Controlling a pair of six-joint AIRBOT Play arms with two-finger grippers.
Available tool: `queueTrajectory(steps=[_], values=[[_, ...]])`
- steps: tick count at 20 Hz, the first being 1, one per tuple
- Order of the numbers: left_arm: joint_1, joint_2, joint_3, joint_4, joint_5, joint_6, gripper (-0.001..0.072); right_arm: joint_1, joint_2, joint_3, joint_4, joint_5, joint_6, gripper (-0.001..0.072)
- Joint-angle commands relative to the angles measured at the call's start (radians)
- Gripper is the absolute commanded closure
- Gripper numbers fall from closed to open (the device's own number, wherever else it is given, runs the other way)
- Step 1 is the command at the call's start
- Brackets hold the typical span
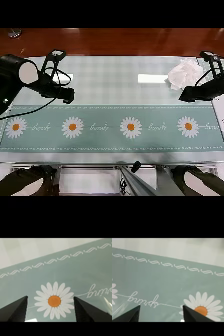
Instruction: Fold the shirts.
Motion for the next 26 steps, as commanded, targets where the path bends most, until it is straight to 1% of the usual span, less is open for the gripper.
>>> queueTrajectory(steps=[1,2,4,5,7,8,9,10,11,12,13,14,15,16,19,22,26], values=[[0.001,0.000,0.001,0.000,0.057,0.000,0.0003,0.000,-0.001,0.000,0.002,-0.069,0.000,0.0085],[0.001,0.000,0.000,-0.005,0.068,-0.008,0.0004,0.000,-0.001,0.000,0.005,-0.077,0.000,0.0086],[0.001,-0.001,0.000,-0.069,0.111,-0.037,0.0004,0.000,-0.003,0.000,0.072,-0.117,0.001,0.0086],[0.001,-0.001,0.000,-0.103,0.146,-0.037,0.0004,0.001,-0.004,0.000,0.119,-0.159,0.001,0.0086],[0.001,-0.001,0.000,-0.116,0.240,-0.035,0.0004,0.000,-0.004,0.000,0.207,-0.244,-0.007,0.0086],[0.003,-0.001,0.000,-0.110,0.287,-0.034,0.0004,0.000,-0.004,0.000,0.209,-0.320,-0.023,0.0094],[0.003,-0.002,0.000,-0.086,0.334,-0.034,0.0004,0.000,-0.004,0.000,0.186,-0.425,-0.028,0.0109],[0.003,-0.002,0.000,-0.049,0.381,-0.034,0.0004,0.000,-0.004,0.000,0.133,-0.555,-0.026,0.0115],[0.003,-0.002,0.000,-0.002,0.423,-0.034,0.0004,0.000,-0.006,0.000,0.048,-0.682,-0.003,0.0116],[0.003,-0.002,0.000,0.038,0.451,-0.034,0.0004,-0.008,-0.016,0.001,-0.081,-0.809,0.111,0.0121],[0.003,-0.002,0.000,0.062,0.472,-0.034,0.0004,-0.027,-0.036,0.007,-0.199,-0.878,0.248,0.0126],[0.003,-0.004,0.000,0.069,0.483,-0.034,0.0004,-0.058,-0.072,0.020,-0.297,-0.903,0.373,0.0126],[0.003,-0.007,0.000,0.069,0.487,-0.034,0.0004,-0.097,-0.119,0.042,-0.324,-0.885,0.458,0.0122],[0.003,-0.010,0.000,0.069,0.486,-0.034,0.0004,-0.136,-0.169,0.068,-0.299,-0.847,0.484,0.0097],[0.003,-0.013,-0.001,0.068,0.468,-0.034,0.0004,-0.226,-0.321,0.146,-0.154,-0.699,0.469,0.0085],[0.003,-0.013,-0.001,0.068,0.429,-0.034,0.0005,-0.257,-0.422,0.175,-0.064,-0.631,0.467,0.0084],[0.002,-0.013,-0.001,0.068,0.383,-0.034,0.0005,-0.256,-0.521,0.175,-0.055,-0.586,0.467,0.0083]])
